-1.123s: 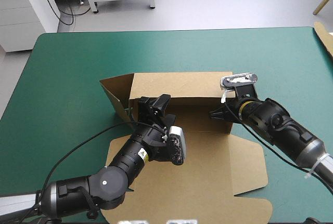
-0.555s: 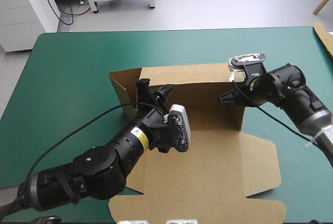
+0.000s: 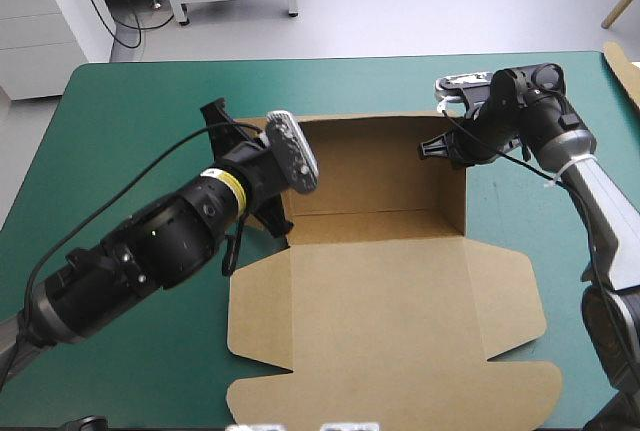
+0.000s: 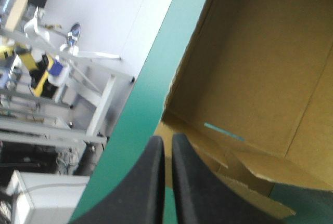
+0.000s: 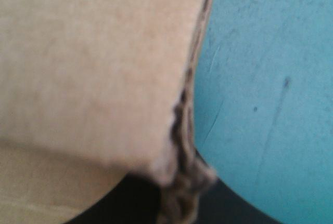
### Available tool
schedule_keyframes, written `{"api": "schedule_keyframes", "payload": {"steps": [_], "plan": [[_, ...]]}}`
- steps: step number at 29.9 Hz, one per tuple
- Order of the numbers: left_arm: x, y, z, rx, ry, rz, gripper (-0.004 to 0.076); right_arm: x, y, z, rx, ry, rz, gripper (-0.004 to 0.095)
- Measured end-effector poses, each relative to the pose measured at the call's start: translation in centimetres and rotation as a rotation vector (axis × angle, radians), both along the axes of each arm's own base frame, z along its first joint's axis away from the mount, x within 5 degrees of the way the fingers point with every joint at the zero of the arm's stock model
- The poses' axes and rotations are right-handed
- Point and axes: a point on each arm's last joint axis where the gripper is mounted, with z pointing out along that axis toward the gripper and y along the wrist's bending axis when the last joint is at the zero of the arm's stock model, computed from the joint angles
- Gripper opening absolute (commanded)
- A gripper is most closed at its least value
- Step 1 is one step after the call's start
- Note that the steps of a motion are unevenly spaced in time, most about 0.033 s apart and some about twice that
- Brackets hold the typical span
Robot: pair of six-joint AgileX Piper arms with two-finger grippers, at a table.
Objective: Fold the box
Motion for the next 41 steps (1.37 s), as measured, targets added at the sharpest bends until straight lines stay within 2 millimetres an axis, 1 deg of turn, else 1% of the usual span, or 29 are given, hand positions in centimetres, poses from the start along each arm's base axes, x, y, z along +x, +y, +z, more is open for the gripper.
{"api": "schedule_keyframes", "payload": {"steps": [3, 7, 10, 12, 15, 17, 20, 23, 26, 29, 30, 31, 33, 35, 37, 39, 41], "plan": [[2.4, 2.2, -0.2, -0.049, 0.050, 0.121, 0.0012, 1.6, 0.2, -1.0, 0.006, -0.041, -0.005, -0.0021], [5.0, 5.8, -0.5, -0.135, 0.120, 0.286, 0.0011, 3.5, 0.5, -2.4, 0.010, -0.099, -0.010, -0.0021], [6.2, 8.2, -0.9, -0.234, 0.198, 0.388, 0.0011, 4.4, 0.6, -3.2, 0.013, -0.128, -0.012, -0.0021], [6.5, 9.4, -1.0, -0.305, 0.246, 0.436, 0.0011, 4.7, 0.6, -3.4, 0.012, -0.138, -0.010, -0.0021], [6.1, 10.8, -1.5, -0.387, 0.282, 0.464, 0.0011, 4.9, 0.6, -3.7, 0.005, -0.145, -0.007, -0.0021], [4.9, 11.6, -2.1, -0.420, 0.273, 0.458, 0.0011, 5.0, 0.6, -3.8, -0.001, -0.150, -0.004, -0.0021], [2.3, 12.6, -3.5, -0.449, 0.258, 0.439, 0.0011, 5.2, 0.5, -3.9, -0.013, -0.156, -0.002, -0.0021], [-1.3, 13.9, -5.2, -0.466, 0.238, 0.426, 0.0011, 5.2, 0.6, -4.0, -0.022, -0.160, 0.003, -0.0021], [-4.7, 15.2, -7.5, -0.479, 0.233, 0.421, 0.0011, 5.4, 0.6, -4.3, -0.032, -0.163, 0.007, -0.0021], [-8.0, 16.4, -9.4, -0.524, 0.209, 0.405, 0.0011, 6.0, 0.7, -5.3, -0.034, -0.156, 0.007, -0.0022], [-9.2, 16.8, -10.0, -0.546, 0.196, 0.396, 0.0011, 6.1, 0.7, -5.9, -0.039, -0.133, 0.008, -0.0021], [-10.2, 17.2, -10.5, -0.568, 0.178, 0.387, 0.0011, 6.1, 0.8, -6.7, -0.045, -0.095, 0.006, -0.0021], [-12.0, 17.9, -11.2, -0.614, 0.138, 0.365, 0.0011, 6.4, 0.8, -7.3, -0.047, -0.086, 0.006, -0.0021], [-13.5, 18.4, -12.0, -0.643, 0.111, 0.352, 0.0011, 6.4, 0.8, -7.3, -0.049, -0.087, 0.011, -0.0019], [-14.5, 18.8, -12.6, -0.655, 0.102, 0.349, 0.0011, 6.4, 0.9, -7.1, -0.049, -0.085, 0.013, -0.0013], [-15.1, 19.1, -13.0, -0.651, 0.109, 0.356, 0.0011, 6.6, 0.9, -6.9, -0.051, -0.079, 0.014, -0.0008], [-15.5, 19.2, -13.2, -0.648, 0.119, 0.361, 0.0008, 6.8, 1.0, -6.5, -0.053, -0.070, 0.015, 0.0031]]}}
